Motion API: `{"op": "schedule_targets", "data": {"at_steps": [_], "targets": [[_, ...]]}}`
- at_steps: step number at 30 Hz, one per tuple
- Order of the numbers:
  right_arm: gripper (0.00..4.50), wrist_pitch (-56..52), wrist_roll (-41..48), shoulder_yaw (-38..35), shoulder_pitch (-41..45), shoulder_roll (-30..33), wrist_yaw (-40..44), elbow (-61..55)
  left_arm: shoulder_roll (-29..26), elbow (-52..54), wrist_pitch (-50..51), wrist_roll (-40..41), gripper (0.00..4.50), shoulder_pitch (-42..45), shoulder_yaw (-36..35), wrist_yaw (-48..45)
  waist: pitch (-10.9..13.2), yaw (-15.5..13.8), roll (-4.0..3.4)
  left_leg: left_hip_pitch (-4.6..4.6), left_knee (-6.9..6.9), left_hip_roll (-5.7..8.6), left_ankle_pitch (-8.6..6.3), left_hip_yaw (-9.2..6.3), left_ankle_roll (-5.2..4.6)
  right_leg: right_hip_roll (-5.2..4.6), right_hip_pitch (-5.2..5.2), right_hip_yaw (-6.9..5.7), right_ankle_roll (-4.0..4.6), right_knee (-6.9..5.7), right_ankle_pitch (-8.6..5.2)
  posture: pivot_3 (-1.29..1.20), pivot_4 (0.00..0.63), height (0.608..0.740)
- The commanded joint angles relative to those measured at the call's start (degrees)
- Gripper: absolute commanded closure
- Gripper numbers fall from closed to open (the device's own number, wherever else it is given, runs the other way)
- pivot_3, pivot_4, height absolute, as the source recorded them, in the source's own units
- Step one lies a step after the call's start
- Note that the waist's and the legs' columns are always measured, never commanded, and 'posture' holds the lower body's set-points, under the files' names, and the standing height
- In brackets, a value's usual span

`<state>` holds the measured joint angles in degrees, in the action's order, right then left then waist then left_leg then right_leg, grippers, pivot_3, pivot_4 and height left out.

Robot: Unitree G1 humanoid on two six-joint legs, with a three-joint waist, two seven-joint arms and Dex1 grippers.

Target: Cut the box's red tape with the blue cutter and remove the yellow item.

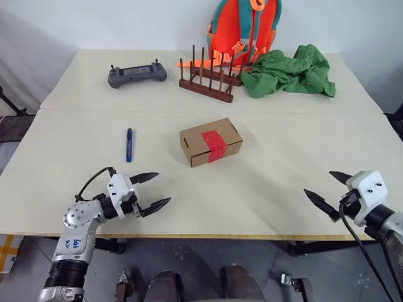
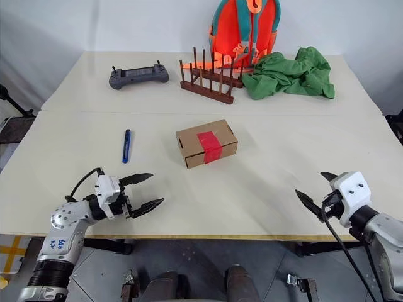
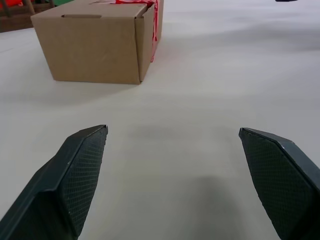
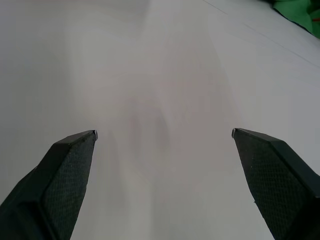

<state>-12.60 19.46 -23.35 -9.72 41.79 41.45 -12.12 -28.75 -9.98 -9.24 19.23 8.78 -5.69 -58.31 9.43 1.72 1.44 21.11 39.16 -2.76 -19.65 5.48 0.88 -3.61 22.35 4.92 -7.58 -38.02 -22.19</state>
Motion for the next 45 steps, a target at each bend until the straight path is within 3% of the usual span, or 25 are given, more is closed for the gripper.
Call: {"op": "schedule_targets", "data": {"at_steps": [1, 10, 13, 14, 17, 27, 28, 29, 34, 41, 45], "targets": [[0.0, 0.22, 0.39, -2.17, -0.59, -0.48, -1.16, -2.36, 0.86, 0.33, -0.66, 0.43, 0.03, 0.7, 0.12, 0.73, 0.0, -0.01, 0.0, 0.0, 0.0, 0.0, 0.0, 0.0, 0.0, 0.0, 0.0, 0.0, 0.0, 0.0, 0.0, 0.0, 0.15, 0.74], [0.0, -5.95, -0.67, -1.64, 0.93, 0.15, -6.21, -3.61, 1.59, 1.95, 7.95, -3.74, 0.03, 3.42, 3.13, 8.05, 0.0, -0.09, 0.0, 0.0, 0.03, 0.02, 0.0, 0.0, 0.0, -0.02, 0.0, 0.01, 0.0, -0.04, 0.0, 0.0, 0.15, 0.74], [0.0, -8.65, -1.42, -0.77, 3.36, 0.71, -8.17, -3.99, 2.26, 1.83, 8.56, -2.75, 0.03, 5.32, 4.63, 6.14, -0.03, -0.11, -0.04, -0.01, 0.04, 0.03, 0.01, -0.01, 0.0, -0.02, 0.0, 0.01, 0.0, -0.06, 0.0, 0.0, 0.15, 0.74], [0.17, -10.37, 0.15, -1.13, 5.29, 0.31, -8.52, -3.78, 3.18, 1.16, 9.96, -2.76, 0.21, 7.09, 4.32, 8.08, -0.03, -0.13, -0.04, -0.01, 0.06, 0.04, 0.01, 0.0, -0.01, -0.02, 0.0, 0.02, 0.0, -0.07, 0.0, 0.0, 0.15, 0.74], [0.89, -10.67, 1.03, -1.16, 8.91, -0.55, -9.15, -3.37, 4.56, -0.26, 9.84, -4.29, 0.93, 9.77, 3.95, 11.22, -0.02, -0.12, -0.03, 0.02, 0.12, 0.04, 0.02, -0.01, -0.02, 0.02, 0.02, 0.0, -0.01, -0.14, 0.01, 0.0, 0.15, 0.74], [4.44, -10.54, -1.49, 5.87, 21.26, -0.62, -8.58, 5.46, 6.49, -3.55, 9.63, -6.07, 4.13, 14.5, 3.79, 16.42, -0.02, 0.12, -0.03, 0.03, 0.14, 0.02, 0.02, 0.03, -0.02, 0.0, 0.08, 0.02, -0.02, -0.19, 0.01, 0.0, 0.15, 0.74], [4.5, -10.51, -2.09, 7.24, 23.73, -0.97, -8.93, 7.38, 6.45, -3.99, 9.73, -6.52, 4.45, 15.11, 3.73, 17.16, -0.02, 0.15, -0.03, 0.03, 0.19, 0.01, 0.02, 0.02, -0.02, 0.01, 0.08, 0.02, -0.02, -0.23, 0.01, 0.0, 0.15, 0.74], [4.5, -10.38, -2.62, 8.47, 26.25, -1.56, -9.31, 9.3, 6.37, -4.56, 9.91, -7.05, 4.48, 15.76, 3.65, 18.07, -0.02, 0.22, -0.03, 0.03, 0.2, 0.01, 0.02, 0.02, -0.02, 0.0, 0.08, 0.02, -0.02, -0.25, 0.01, 0.0, 0.15, 0.74], [4.5, -8.64, -5.25, 12.91, 36.06, -5.35, -10.63, 17.53, 7.29, -11.0, 9.23, -9.47, 4.48, 20.85, 3.48, 23.04, -0.01, 0.44, -0.02, 0.06, 0.24, -0.01, 0.03, 0.01, -0.01, 0.0, 0.16, 0.01, -0.02, -0.38, 0.01, 0.0, 0.15, 0.74], [4.5, -3.26, -11.87, 20.39, 55.25, -14.21, -12.68, 42.77, 11.63, -31.55, 0.54, -14.61, 4.48, 33.56, 4.32, 29.73, 0.0, 1.11, 0.0, 0.17, 0.56, 0.02, 0.02, -0.01, -0.02, -0.05, 0.2, -0.15, -0.02, -0.61, 0.01, 0.0, 0.15, 0.74], [4.5, -1.79, -14.27, 23.44, 60.33, -17.94, -12.24, 51.71, 12.88, -41.16, -4.95, -16.45, 4.48, 37.66, 5.26, 29.17, 0.0, 2.18, 0.0, 0.2, 0.44, 0.04, 0.01, -0.03, -0.04, -0.58, 0.3, -1.33, 0.02, -0.88, 0.03, 0.0, 0.15, 0.74]]}}
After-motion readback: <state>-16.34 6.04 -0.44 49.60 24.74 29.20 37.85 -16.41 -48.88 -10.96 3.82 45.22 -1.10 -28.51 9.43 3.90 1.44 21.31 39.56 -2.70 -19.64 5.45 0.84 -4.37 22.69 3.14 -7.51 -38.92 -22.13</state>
